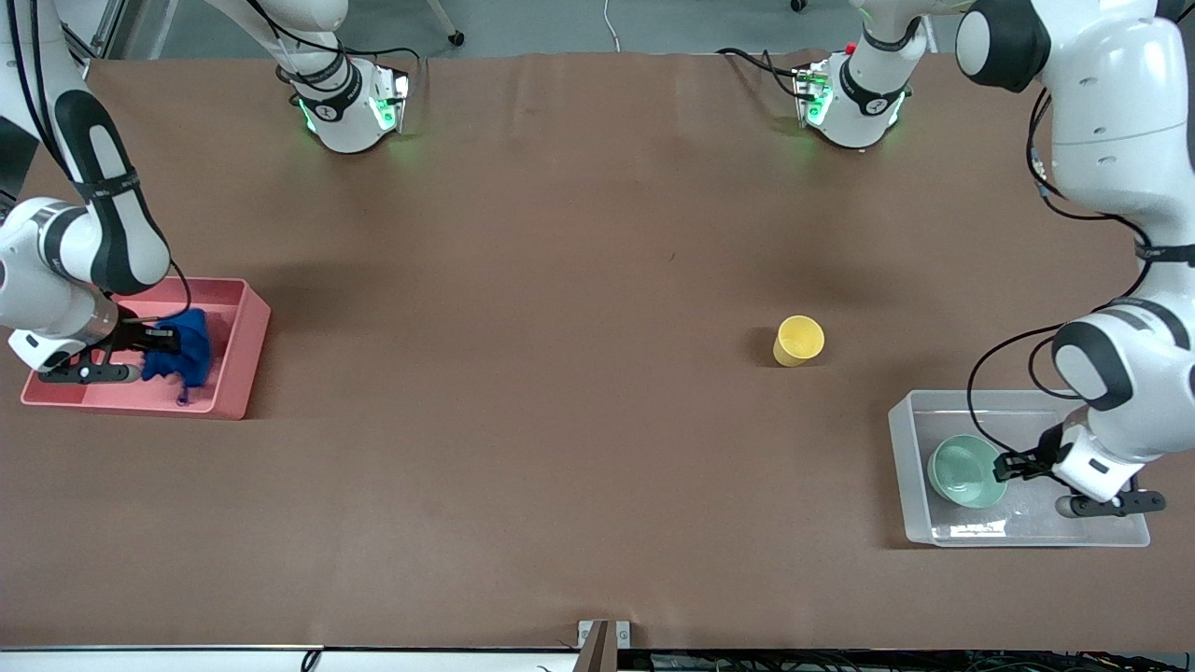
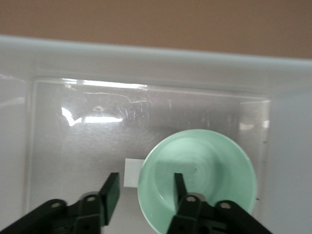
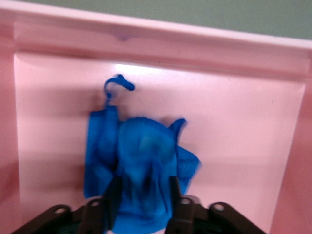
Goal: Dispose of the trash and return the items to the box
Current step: 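Drop the cloth into the pink bin while the left gripper places the bowl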
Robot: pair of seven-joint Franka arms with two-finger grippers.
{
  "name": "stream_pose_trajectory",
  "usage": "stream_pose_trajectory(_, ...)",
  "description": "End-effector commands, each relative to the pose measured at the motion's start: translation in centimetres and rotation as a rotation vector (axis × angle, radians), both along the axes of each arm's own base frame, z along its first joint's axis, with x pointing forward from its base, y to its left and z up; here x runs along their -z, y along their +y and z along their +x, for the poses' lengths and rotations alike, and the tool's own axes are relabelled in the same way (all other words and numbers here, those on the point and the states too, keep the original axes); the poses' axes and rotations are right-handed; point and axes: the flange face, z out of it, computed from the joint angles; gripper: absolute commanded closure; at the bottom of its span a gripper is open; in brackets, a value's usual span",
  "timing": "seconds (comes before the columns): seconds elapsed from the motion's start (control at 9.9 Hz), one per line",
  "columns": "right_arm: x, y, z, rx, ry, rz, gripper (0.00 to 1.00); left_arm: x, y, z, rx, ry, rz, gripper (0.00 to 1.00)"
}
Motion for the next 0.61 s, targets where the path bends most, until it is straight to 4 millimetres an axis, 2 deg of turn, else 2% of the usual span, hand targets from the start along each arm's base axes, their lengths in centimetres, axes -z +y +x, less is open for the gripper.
stream_pose_trajectory(0.0, -2.1, 0.7, 0.5, 0.012, 0.003, 0.013, 0.00, -6.8, -2.7, -2.6, 0.060, 0.050, -0.046, 0.01)
stream_pose_trajectory(0.1, -6.4, 1.5, 1.7, 0.018, 0.003, 0.015, 0.00, -9.7, -5.7, -4.3, 0.135, 0.074, -0.031, 0.00)
stream_pose_trajectory(0.2, -11.5, 3.8, 3.4, 0.062, -0.006, 0.026, 0.00, -10.8, -9.2, -7.3, 0.180, 0.100, -0.015, 0.00)
stream_pose_trajectory(0.4, -18.6, 9.8, 5.8, 0.170, -0.005, 0.010, 0.00, -10.4, -15.1, -12.5, 0.255, 0.154, -0.040, 0.00)
stream_pose_trajectory(0.51, -21.3, 13.5, 6.7, 0.219, -0.014, 0.002, 0.00, -9.0, -17.4, -14.7, 0.294, 0.167, -0.042, 0.00)
